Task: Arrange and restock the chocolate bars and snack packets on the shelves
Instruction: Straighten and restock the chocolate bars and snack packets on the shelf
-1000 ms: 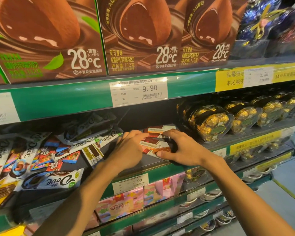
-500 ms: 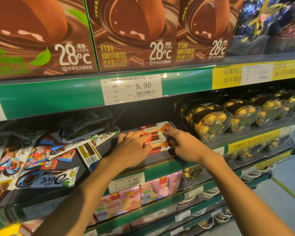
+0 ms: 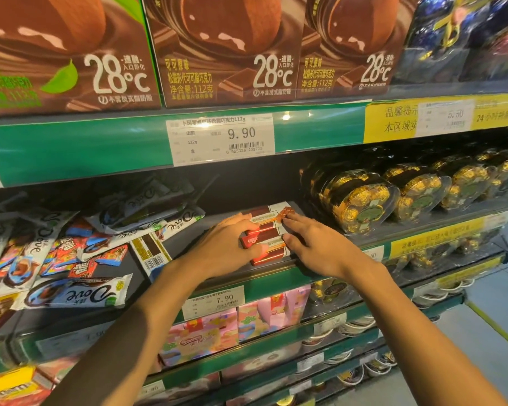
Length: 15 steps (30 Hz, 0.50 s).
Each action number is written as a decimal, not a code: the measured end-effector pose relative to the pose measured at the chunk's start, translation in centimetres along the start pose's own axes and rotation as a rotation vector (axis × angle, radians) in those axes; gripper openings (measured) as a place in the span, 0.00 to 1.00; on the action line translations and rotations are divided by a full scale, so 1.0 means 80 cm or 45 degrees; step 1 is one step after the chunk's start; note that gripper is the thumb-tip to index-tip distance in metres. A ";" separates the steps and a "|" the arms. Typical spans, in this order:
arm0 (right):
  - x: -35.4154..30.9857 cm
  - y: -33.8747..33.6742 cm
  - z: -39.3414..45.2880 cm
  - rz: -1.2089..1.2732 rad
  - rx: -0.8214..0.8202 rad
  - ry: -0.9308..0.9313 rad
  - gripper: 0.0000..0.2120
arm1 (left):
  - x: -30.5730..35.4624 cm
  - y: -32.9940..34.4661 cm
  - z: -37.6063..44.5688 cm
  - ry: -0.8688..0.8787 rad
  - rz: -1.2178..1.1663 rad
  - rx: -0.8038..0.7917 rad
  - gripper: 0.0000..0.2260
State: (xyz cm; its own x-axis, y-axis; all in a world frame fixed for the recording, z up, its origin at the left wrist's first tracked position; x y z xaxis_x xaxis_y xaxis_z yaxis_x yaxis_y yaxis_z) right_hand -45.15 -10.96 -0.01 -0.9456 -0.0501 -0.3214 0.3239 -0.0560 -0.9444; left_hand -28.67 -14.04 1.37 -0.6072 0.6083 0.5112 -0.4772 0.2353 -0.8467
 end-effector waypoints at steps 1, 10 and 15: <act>-0.001 -0.004 -0.005 -0.020 0.021 0.003 0.26 | 0.002 0.000 0.000 0.017 -0.008 -0.014 0.20; -0.010 -0.023 -0.033 -0.138 0.107 0.056 0.22 | 0.006 0.006 -0.001 0.010 -0.077 -0.023 0.23; -0.012 -0.004 -0.019 -0.083 0.083 0.017 0.24 | 0.007 0.007 -0.003 0.064 -0.071 0.126 0.24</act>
State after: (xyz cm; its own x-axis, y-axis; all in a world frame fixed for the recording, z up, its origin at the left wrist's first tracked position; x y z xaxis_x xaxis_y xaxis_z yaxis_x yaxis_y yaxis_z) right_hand -44.38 -9.35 0.49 -0.9650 -0.0306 -0.2606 0.2624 -0.1237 -0.9570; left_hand -29.11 -13.37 1.17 -0.5463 0.6344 0.5469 -0.5712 0.1954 -0.7972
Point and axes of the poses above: each hand's wrist, its own z-axis towards the middle knuckle, its own y-axis out of the palm, x = y × z, the point moved 7 cm from there along z, towards the middle knuckle, and after that the axes turned 5 degrees about y, right-handed, at the moved point
